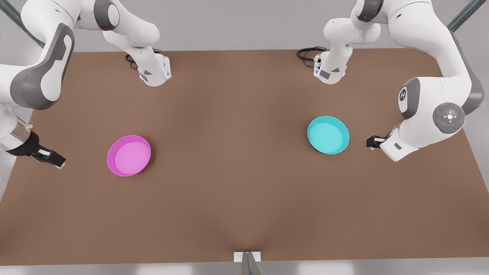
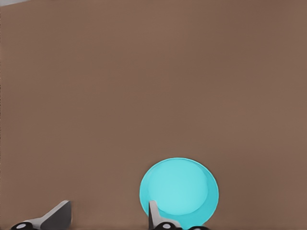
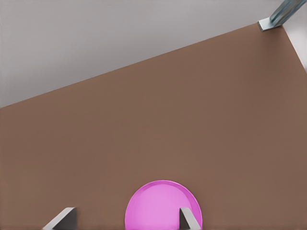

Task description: Flip the blue plate over with the left arm, and stack the pink plate on top of the blue plate with the right arm

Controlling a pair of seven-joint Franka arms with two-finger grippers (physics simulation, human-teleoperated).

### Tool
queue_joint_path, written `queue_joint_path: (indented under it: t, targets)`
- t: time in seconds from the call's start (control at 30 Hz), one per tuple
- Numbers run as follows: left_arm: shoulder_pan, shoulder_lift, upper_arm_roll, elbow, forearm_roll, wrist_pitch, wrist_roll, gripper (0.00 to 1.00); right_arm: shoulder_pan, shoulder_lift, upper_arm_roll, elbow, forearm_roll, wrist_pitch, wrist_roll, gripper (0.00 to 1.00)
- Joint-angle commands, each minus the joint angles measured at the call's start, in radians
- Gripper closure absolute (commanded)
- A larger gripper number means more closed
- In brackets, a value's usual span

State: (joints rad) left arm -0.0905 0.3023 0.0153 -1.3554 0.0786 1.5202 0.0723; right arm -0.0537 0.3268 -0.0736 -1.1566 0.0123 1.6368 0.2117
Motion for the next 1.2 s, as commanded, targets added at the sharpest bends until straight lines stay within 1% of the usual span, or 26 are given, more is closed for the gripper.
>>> queue_joint_path:
  t: [0.0,0.07,0.1,0.13,0.17,0.2,0.23,0.27,0.33,0.4,0.43,0.5,0.53,0.6,0.77,0.8,0.87,0.9,0.93,1.0,1.17]
  targets:
    - [0.000,0.003,0.000,-0.001,0.007,0.000,0.001,0.00,0.000,0.000,0.000,0.000,0.000,0.000,0.000,0.00]
    - [0.000,0.020,0.000,-0.010,-0.014,-0.005,0.006,0.00,0.000,0.000,0.000,0.000,0.000,0.000,0.000,0.00]
    - [0.003,0.021,0.023,-0.021,-0.090,-0.005,0.009,0.00,0.000,0.000,0.000,0.000,0.000,0.000,0.000,0.00]
    - [0.002,0.021,0.097,-0.094,-0.224,0.012,0.089,0.00,0.000,0.000,0.000,0.000,0.000,0.000,0.000,0.00]
    - [0.001,0.021,0.115,-0.137,-0.255,0.035,0.132,0.00,0.000,0.000,0.000,0.000,0.000,0.000,0.000,0.00]
    - [-0.002,-0.012,0.130,-0.295,-0.289,0.161,0.149,0.00,0.000,0.000,0.000,0.000,0.000,0.000,0.000,0.00]
    - [-0.002,-0.037,0.130,-0.410,-0.307,0.254,0.210,0.00,0.000,0.000,0.000,0.000,0.000,0.000,0.000,0.00]
    - [-0.002,-0.046,0.132,-0.504,-0.342,0.331,0.247,0.00,0.000,0.000,0.000,0.000,0.000,0.000,0.000,0.00]
    - [-0.002,-0.040,0.132,-0.623,-0.398,0.442,0.331,0.00,0.000,0.000,0.000,0.000,0.000,0.000,0.000,0.00]
    - [-0.002,-0.014,0.176,-0.696,-0.476,0.500,0.431,0.00,0.000,0.000,0.000,0.000,0.000,0.000,0.000,0.00]
    - [-0.002,0.001,0.186,-0.700,-0.485,0.506,0.446,0.00,0.000,0.000,0.000,0.000,0.000,0.000,0.000,0.00]
    - [-0.002,0.017,0.189,-0.732,-0.494,0.517,0.449,0.00,0.000,0.000,0.000,0.000,0.000,0.000,0.000,0.00]
    - [-0.002,0.008,0.198,-0.792,-0.508,0.568,0.494,0.00,0.000,0.000,0.000,0.000,-0.002,-0.002,0.000,0.00]
    - [-0.002,0.009,0.198,-0.838,-0.516,0.623,0.544,0.00,0.000,0.000,0.000,0.000,0.000,0.000,0.000,0.00]
    - [-0.002,0.069,0.206,-0.840,-0.553,0.632,0.552,0.00,-0.002,0.000,0.000,0.000,-0.002,0.000,0.000,0.00]
    - [-0.002,0.080,0.206,-0.838,-0.562,0.632,0.552,0.02,-0.002,0.000,0.000,0.000,0.000,0.000,0.000,0.00]
    - [0.000,0.089,0.204,-0.838,-0.563,0.630,0.552,0.27,-0.005,-0.002,0.000,0.000,0.000,-0.002,-0.002,0.00]
    - [0.000,0.095,0.204,-0.838,-0.569,0.629,0.552,0.36,-0.005,-0.005,0.000,0.000,-0.002,-0.003,-0.002,0.00]
    - [0.000,0.098,0.204,-0.838,-0.574,0.629,0.552,0.43,-0.005,-0.005,-0.002,0.000,-0.002,-0.002,-0.002,0.00]
    - [0.000,0.104,0.204,-0.837,-0.582,0.629,0.552,0.51,-0.005,-0.005,-0.002,0.000,-0.002,-0.002,-0.002,0.00]
    - [0.000,0.123,0.204,-0.835,-0.582,0.630,0.552,0.55,-0.005,-0.005,-0.002,0.000,-0.002,-0.002,-0.002,0.00]
